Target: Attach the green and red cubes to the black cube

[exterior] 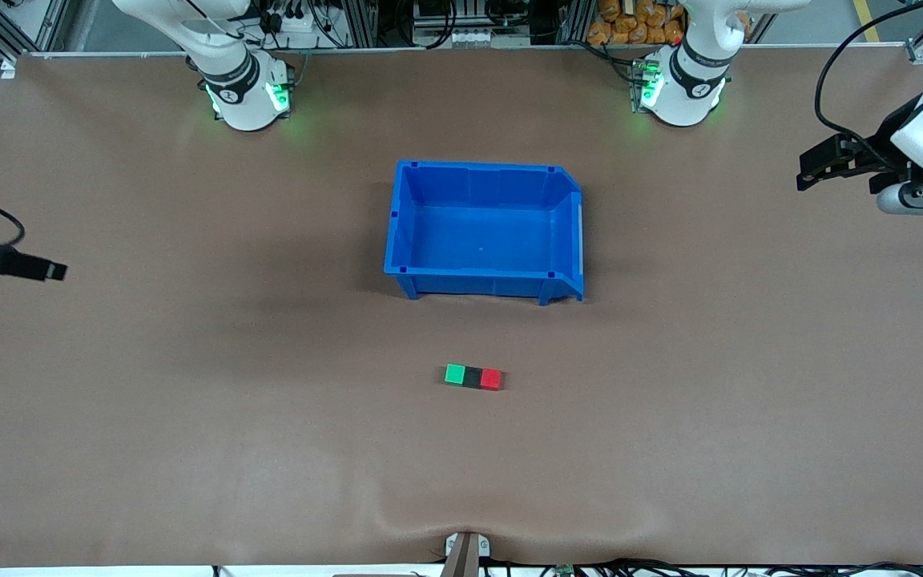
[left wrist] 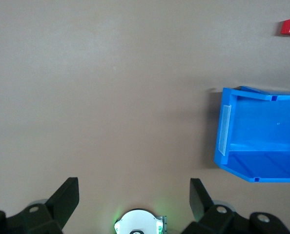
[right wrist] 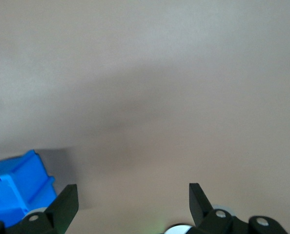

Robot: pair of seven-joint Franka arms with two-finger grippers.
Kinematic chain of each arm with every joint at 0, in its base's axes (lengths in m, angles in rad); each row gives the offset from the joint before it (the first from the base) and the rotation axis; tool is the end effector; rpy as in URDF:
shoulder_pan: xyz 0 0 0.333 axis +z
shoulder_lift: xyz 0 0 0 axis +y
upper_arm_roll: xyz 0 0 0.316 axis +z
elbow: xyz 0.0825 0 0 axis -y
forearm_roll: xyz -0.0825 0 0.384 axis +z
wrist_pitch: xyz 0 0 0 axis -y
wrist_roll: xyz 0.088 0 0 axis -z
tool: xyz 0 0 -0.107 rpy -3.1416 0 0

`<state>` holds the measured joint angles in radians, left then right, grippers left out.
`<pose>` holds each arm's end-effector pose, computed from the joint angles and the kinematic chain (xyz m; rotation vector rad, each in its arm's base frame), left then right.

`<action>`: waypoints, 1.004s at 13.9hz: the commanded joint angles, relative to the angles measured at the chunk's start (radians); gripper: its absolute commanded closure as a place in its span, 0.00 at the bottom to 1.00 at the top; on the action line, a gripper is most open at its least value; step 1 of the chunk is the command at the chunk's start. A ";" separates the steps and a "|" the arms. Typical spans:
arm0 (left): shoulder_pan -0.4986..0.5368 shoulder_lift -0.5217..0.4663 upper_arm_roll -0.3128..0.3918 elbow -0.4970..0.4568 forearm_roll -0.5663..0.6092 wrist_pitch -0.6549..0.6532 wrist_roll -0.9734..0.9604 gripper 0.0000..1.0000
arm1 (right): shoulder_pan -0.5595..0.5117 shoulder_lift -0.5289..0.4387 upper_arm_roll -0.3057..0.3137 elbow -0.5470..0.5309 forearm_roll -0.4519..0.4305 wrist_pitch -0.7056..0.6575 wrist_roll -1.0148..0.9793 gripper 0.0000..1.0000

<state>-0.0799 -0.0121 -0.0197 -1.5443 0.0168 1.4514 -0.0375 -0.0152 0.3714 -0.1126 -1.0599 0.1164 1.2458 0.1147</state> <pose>0.5358 -0.0516 0.6335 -3.1152 0.0947 0.1239 0.6250 -0.0488 0.6126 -3.0385 0.3227 0.2811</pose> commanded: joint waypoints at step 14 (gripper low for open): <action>-0.004 0.007 0.001 0.016 -0.014 -0.009 0.008 0.00 | 0.029 -0.284 0.001 -0.264 -0.053 0.198 -0.112 0.00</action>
<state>-0.0866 -0.0116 -0.0210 -1.5443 0.0167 1.4514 -0.0374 0.0099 0.1023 -0.1117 -1.3587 0.0885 1.4599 0.0016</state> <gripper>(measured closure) 0.000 0.000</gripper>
